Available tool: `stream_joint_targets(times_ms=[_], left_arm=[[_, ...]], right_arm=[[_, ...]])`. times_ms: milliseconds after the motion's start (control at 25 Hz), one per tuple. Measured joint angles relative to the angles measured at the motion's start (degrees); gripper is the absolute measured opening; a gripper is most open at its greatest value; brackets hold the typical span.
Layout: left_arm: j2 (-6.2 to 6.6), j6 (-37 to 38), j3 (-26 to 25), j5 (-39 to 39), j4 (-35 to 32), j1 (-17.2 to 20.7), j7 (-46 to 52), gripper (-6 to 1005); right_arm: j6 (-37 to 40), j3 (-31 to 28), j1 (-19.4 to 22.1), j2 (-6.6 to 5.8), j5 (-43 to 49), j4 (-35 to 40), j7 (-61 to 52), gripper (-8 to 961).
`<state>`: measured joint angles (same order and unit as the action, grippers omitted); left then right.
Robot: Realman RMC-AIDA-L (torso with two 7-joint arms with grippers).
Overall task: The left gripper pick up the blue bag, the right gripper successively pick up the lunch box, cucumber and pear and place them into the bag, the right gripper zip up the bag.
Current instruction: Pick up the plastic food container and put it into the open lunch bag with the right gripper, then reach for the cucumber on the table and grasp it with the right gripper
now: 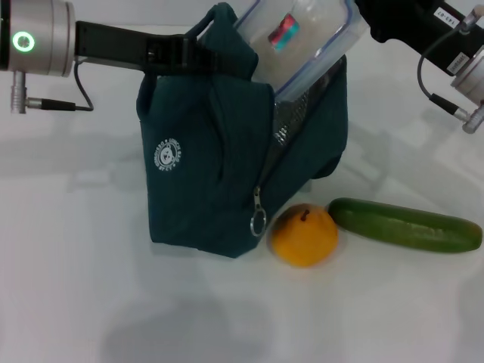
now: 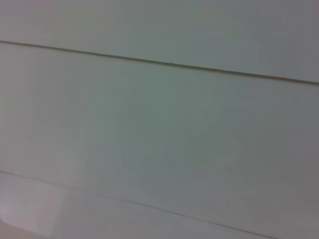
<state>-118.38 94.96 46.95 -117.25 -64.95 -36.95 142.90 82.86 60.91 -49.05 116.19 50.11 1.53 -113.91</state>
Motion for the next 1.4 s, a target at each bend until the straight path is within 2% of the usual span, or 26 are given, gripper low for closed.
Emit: stream_joint_targets(times_ms=[560,1040,1240,1400], left_arm=[[-0.05,-0.3,0.3,-0.2,0.2,0.1,-1.9,68],[-0.05,-0.3,0.3,-0.2,0.8,-0.2,-2.6,69],[-0.01,-0.3,0.3,-0.2,0.9,-0.2,-2.9,70],[-0.01,-0.3,0.1,-0.2,1.7,-0.3,-3.2,70]], right_arm=[[-4.0,2.5,-0.1,0.00,0.0,0.6,2.0,140],[-3.7,2.6,-0.5,0.00,-0.2,0.8,3.6,145],[-2.9,2.5,-0.6,0.00,-0.2,0.9,3.9,309],[-2.5,2.5,0.6,0.00,-0.4,2.6,4.1,306]])
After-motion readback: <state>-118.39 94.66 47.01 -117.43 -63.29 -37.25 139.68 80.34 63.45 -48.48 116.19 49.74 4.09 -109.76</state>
